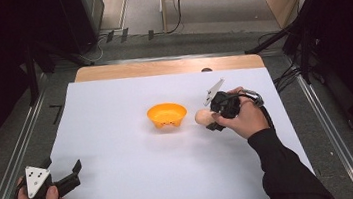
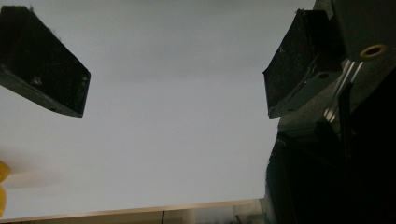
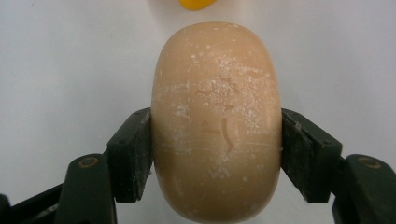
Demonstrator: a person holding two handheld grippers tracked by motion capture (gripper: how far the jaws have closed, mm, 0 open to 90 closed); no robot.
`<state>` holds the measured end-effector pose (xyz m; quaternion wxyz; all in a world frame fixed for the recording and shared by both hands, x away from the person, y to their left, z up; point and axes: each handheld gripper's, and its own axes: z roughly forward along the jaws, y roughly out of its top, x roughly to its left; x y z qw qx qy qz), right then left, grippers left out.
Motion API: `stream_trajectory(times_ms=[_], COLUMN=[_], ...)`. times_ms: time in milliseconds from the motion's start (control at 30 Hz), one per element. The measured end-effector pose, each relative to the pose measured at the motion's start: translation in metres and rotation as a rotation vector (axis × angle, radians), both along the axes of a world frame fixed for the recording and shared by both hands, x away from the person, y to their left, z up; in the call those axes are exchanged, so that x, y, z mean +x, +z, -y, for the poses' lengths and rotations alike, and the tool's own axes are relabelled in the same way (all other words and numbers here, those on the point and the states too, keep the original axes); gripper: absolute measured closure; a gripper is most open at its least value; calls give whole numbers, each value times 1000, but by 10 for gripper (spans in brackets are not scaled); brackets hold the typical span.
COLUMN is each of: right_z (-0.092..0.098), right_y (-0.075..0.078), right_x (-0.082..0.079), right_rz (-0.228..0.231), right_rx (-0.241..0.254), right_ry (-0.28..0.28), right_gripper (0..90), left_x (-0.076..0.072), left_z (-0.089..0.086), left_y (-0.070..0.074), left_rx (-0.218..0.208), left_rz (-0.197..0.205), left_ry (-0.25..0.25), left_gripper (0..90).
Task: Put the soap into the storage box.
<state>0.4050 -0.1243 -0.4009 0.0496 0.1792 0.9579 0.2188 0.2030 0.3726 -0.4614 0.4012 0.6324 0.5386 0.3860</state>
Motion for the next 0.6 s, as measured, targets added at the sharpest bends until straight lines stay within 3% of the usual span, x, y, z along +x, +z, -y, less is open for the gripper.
stream_trajectory(times_ms=[600], right_z=[-18], right_y=[9], right_x=[13], right_rz=[8], right_rx=[-7], right_ry=[46], right_gripper=[336], left_x=[1], left_z=[0], left_y=[0], left_rx=[2], left_rz=[-5], left_ry=[4], left_gripper=[76])
